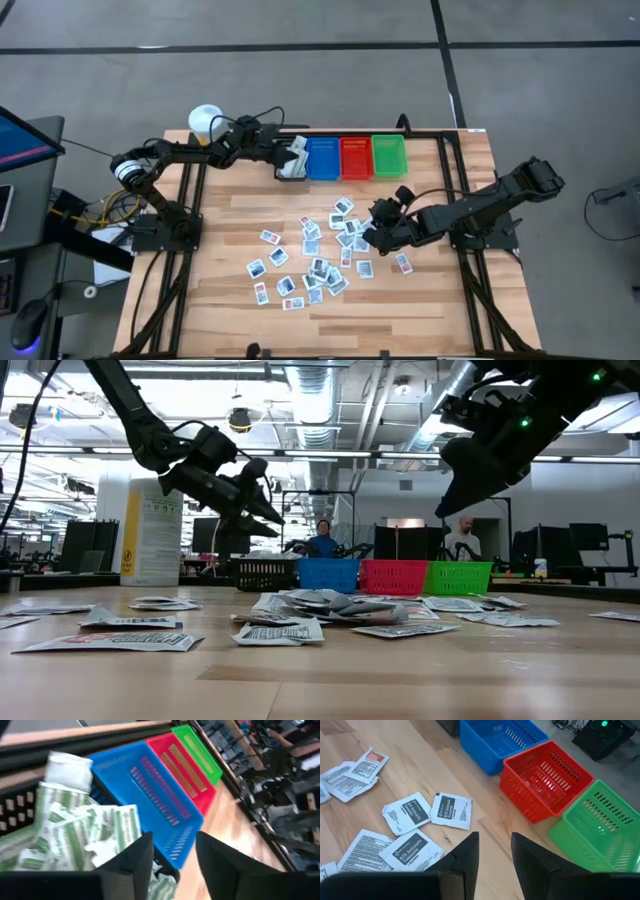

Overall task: Pick & Place First Aid Supplies
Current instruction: Put the orange ointment pack in the blue bin

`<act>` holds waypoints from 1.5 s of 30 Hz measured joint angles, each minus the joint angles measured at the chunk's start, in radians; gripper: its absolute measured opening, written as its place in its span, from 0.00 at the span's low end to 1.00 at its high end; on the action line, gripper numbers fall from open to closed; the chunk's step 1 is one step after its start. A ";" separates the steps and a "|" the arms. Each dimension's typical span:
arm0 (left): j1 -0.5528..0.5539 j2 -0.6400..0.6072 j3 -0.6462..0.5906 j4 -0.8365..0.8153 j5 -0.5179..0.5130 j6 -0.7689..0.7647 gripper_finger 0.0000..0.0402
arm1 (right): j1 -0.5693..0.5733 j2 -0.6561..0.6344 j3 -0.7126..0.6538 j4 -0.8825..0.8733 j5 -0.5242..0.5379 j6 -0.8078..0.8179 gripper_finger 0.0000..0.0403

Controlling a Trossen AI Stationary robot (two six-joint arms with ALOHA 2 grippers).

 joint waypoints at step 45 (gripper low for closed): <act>-0.307 -0.615 -0.294 -0.004 0.044 0.304 0.48 | -0.176 0.085 0.002 0.412 -0.744 -0.560 0.27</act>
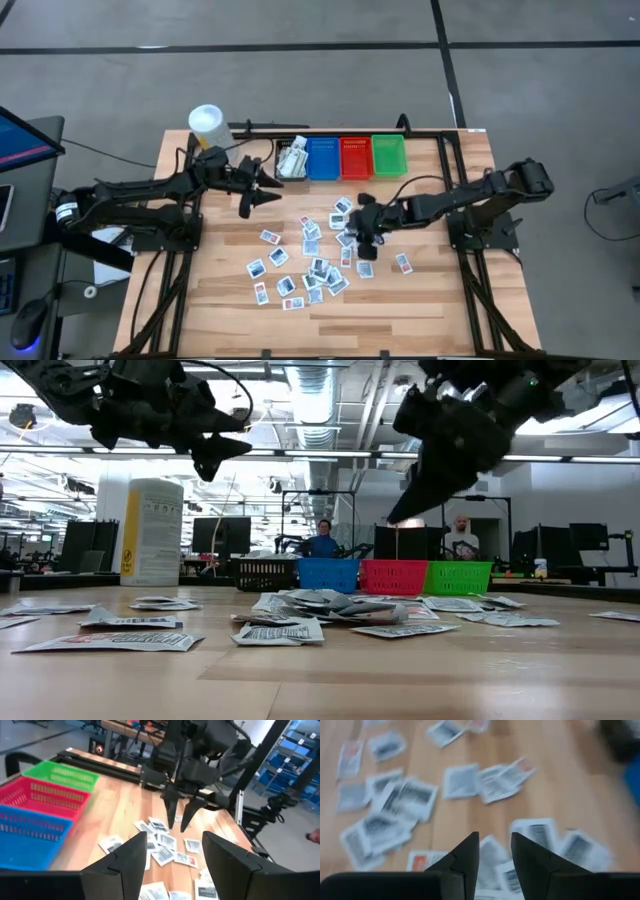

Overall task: Pick & Place First Aid Supplies
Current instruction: Put the orange ointment pack in the blue bin

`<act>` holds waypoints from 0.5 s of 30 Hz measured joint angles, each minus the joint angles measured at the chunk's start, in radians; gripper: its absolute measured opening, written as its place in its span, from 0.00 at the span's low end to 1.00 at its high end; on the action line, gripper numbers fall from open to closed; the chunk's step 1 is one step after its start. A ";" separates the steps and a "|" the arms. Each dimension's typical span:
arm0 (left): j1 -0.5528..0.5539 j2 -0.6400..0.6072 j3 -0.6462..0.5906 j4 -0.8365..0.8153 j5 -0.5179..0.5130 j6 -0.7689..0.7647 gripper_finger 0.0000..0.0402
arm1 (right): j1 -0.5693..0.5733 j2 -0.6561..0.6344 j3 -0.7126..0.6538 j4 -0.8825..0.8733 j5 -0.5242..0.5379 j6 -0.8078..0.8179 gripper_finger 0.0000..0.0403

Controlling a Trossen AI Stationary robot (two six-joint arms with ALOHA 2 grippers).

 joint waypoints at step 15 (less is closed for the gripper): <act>-0.026 0.000 -0.018 0.010 -0.012 -0.027 0.48 | 0.109 0.260 0.099 0.008 -0.018 -0.174 0.27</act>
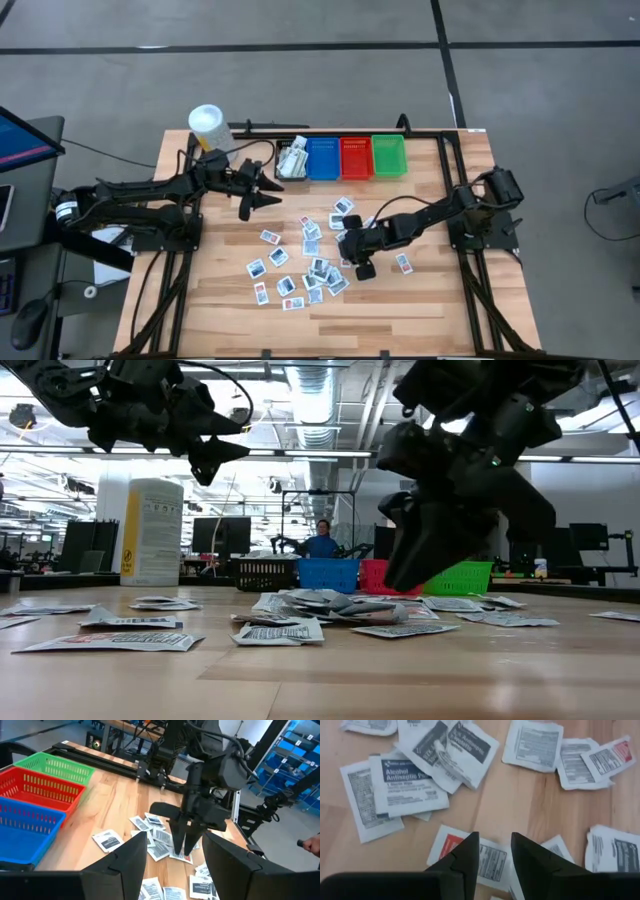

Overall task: Pick & Place First Aid Supplies
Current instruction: Put the orange ointment pack in the blue bin

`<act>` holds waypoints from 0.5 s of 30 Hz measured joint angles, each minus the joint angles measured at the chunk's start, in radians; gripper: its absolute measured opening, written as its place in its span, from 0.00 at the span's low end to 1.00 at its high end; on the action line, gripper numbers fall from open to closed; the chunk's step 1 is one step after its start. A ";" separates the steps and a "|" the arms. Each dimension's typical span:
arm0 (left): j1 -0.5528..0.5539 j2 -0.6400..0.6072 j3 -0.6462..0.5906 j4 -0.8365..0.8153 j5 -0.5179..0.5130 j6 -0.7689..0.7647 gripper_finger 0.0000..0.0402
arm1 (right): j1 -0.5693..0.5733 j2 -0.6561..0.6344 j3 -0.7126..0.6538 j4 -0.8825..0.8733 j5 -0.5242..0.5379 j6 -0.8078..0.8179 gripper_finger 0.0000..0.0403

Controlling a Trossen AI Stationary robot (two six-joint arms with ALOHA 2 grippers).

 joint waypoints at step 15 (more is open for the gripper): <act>0.000 0.000 0.000 0.005 0.000 -0.031 0.48 | 0.004 -0.025 0.044 -0.251 0.003 -0.412 0.27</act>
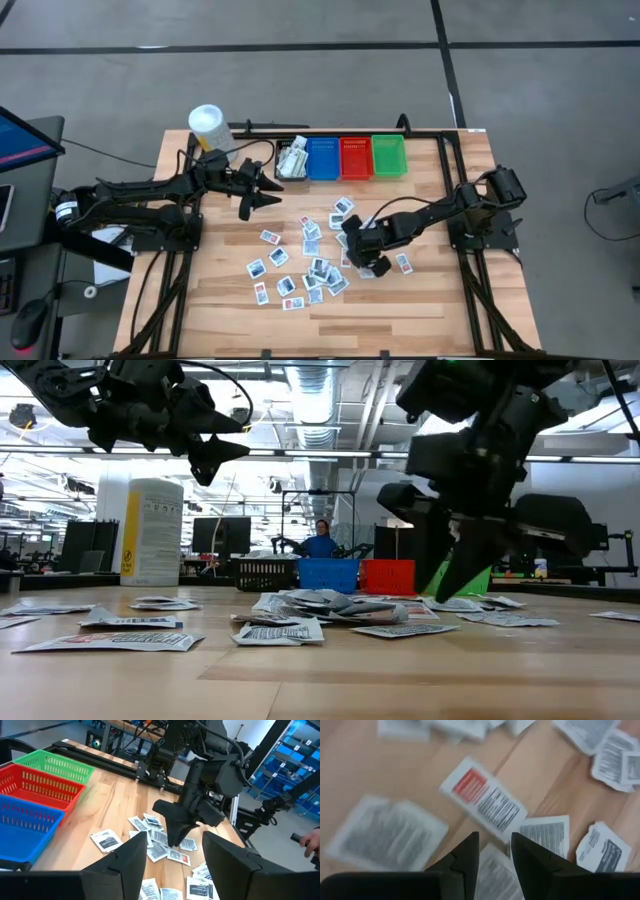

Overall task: Pick & Place First Aid Supplies
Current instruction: Put the orange ointment pack in the blue bin

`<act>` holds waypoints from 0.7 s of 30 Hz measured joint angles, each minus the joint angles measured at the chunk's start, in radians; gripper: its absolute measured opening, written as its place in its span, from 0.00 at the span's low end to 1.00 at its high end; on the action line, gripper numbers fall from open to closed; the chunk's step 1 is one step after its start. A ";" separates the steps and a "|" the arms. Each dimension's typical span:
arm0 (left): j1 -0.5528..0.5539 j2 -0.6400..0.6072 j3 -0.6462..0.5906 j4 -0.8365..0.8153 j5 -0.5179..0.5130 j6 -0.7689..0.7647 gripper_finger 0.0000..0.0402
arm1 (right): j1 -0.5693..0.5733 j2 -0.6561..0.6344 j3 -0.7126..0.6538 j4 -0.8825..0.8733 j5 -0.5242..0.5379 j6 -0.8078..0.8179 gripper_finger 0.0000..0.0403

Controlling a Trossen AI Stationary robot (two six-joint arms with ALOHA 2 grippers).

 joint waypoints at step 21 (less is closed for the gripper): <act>-0.002 0.000 0.001 0.000 0.001 -0.022 0.48 | -0.001 0.008 0.037 -0.039 0.012 -0.485 0.27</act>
